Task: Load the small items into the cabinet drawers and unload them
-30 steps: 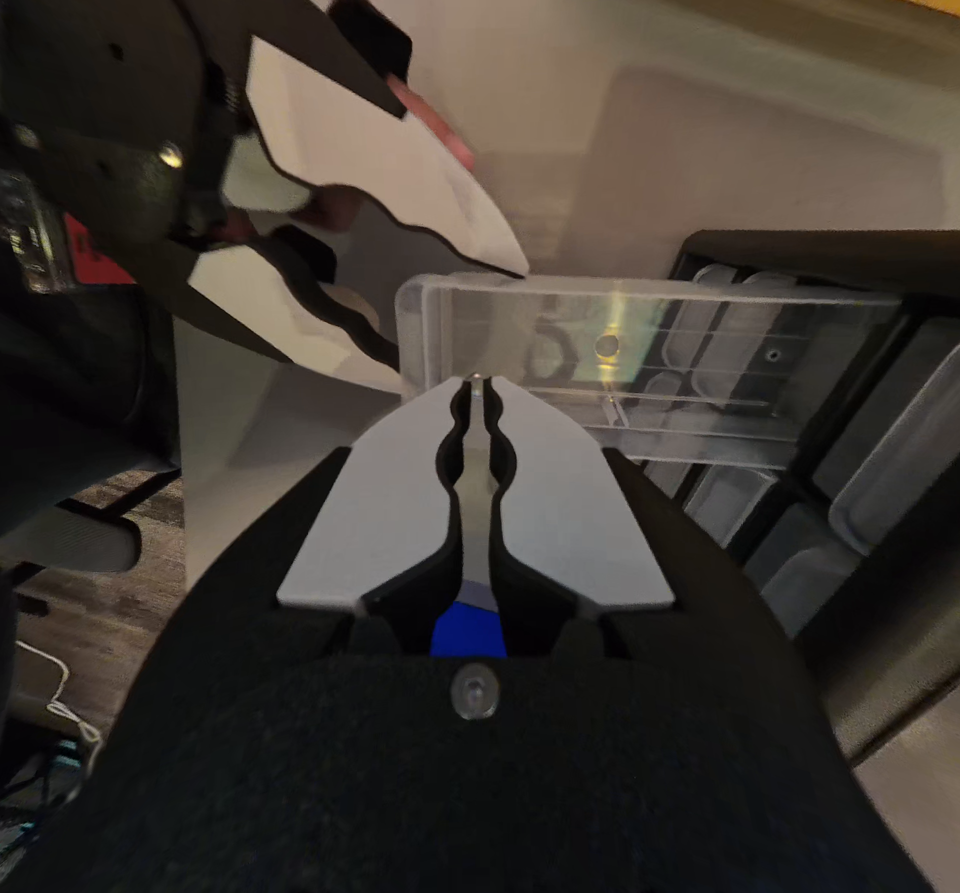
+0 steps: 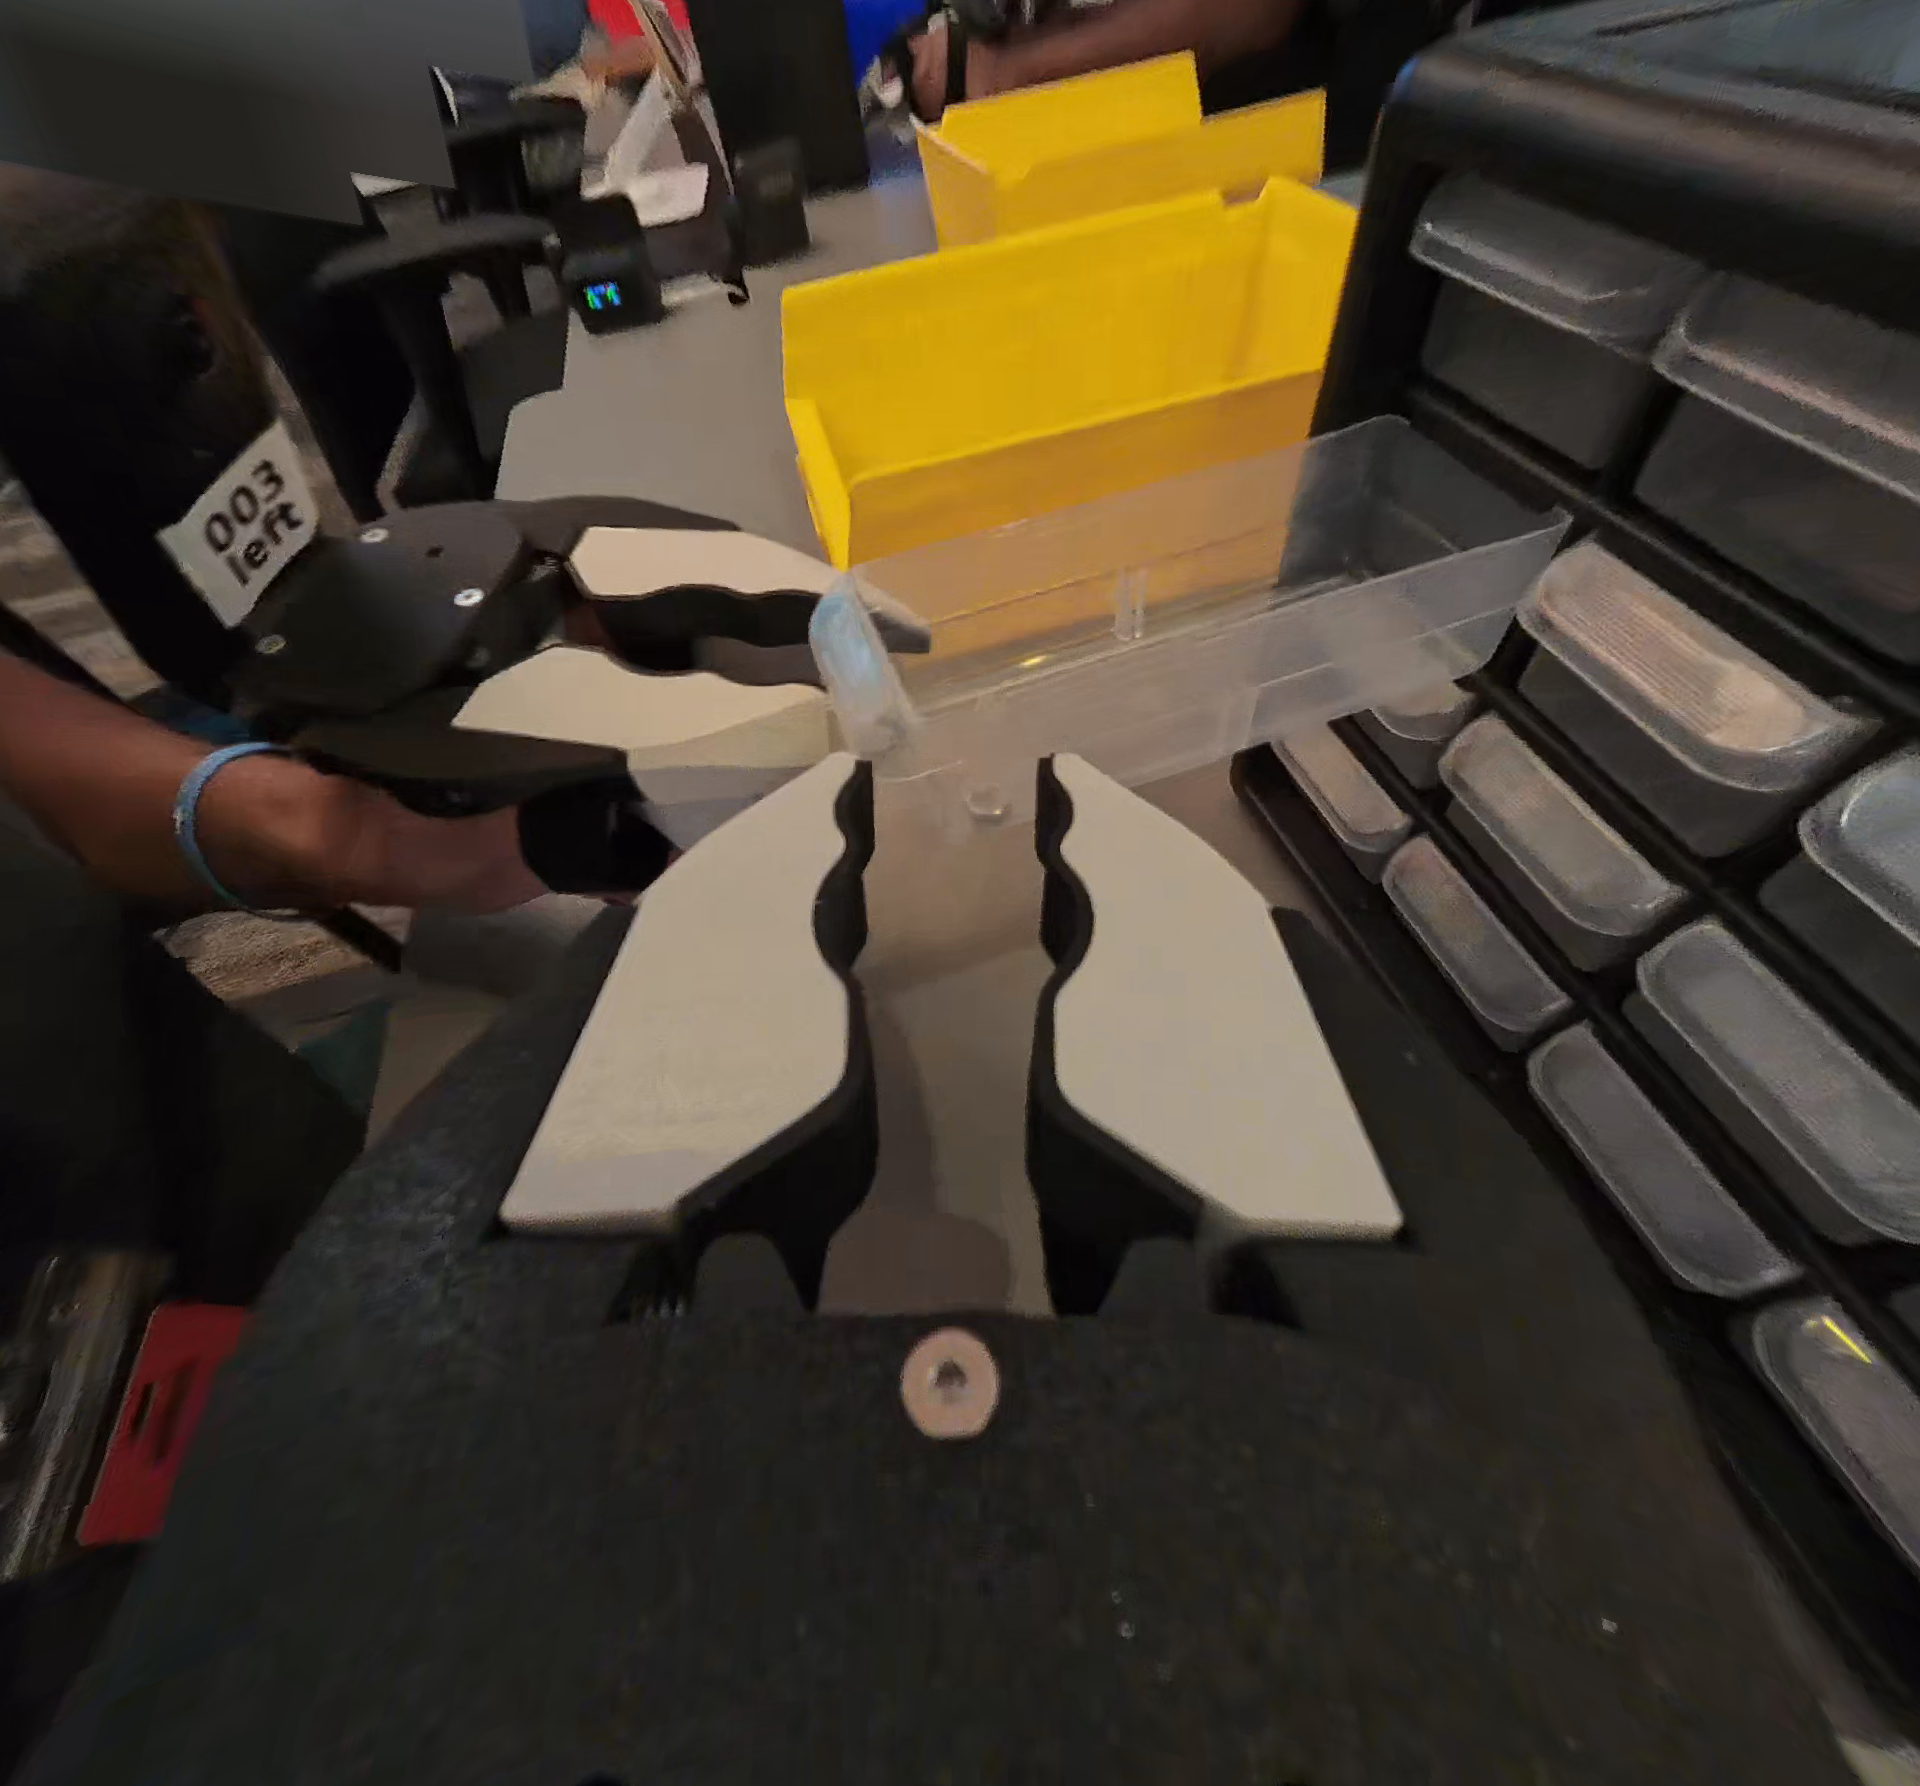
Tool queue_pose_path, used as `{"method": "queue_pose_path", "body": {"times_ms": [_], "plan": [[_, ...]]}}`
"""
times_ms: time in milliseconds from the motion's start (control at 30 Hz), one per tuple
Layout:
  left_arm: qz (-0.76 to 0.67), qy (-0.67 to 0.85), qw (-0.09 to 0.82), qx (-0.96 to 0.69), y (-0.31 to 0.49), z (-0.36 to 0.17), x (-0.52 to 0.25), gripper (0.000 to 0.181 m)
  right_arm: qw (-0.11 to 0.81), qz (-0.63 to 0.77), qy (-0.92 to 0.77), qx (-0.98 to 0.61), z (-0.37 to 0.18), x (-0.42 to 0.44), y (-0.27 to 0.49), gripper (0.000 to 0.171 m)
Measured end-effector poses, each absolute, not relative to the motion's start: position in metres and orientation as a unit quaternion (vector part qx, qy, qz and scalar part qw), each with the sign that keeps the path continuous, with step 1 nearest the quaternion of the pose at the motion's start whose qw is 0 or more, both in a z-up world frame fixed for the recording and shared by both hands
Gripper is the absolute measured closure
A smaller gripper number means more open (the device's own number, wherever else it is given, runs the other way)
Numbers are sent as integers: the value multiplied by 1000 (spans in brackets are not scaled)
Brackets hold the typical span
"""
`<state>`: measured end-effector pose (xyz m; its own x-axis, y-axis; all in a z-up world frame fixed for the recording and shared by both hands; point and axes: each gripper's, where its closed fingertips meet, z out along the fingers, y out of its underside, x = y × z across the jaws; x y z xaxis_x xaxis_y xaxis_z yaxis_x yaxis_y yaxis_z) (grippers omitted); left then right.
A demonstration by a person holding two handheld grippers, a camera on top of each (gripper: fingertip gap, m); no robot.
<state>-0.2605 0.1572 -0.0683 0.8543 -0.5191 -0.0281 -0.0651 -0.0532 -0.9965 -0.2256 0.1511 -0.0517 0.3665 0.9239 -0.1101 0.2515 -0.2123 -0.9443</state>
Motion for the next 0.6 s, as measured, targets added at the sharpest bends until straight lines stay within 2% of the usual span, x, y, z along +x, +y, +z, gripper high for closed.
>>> {"method": "queue_pose_path", "body": {"times_ms": [133,200,333,400,500,600], "plan": [[-182,218,655,-700,156,-69,-260,154,487,337,-425,-685,-66,-219,153,137],[-175,226,657,-697,156,-70,-259,156,463,373,-418,-687,-69,-222,151,135],[-161,234,661,-694,155,-72,-258,156,478,396,-432,-654,-36,-214,151,141],[-153,238,663,-693,155,-72,-258,157,443,394,-452,-666,-35,-209,155,142],[-149,241,662,-694,154,-75,-257,159,361,402,-472,-696,-67,-210,150,138],[-165,240,649,-703,154,-81,-255,157,336,440,-451,-701,-91,-223,142,129]]}}
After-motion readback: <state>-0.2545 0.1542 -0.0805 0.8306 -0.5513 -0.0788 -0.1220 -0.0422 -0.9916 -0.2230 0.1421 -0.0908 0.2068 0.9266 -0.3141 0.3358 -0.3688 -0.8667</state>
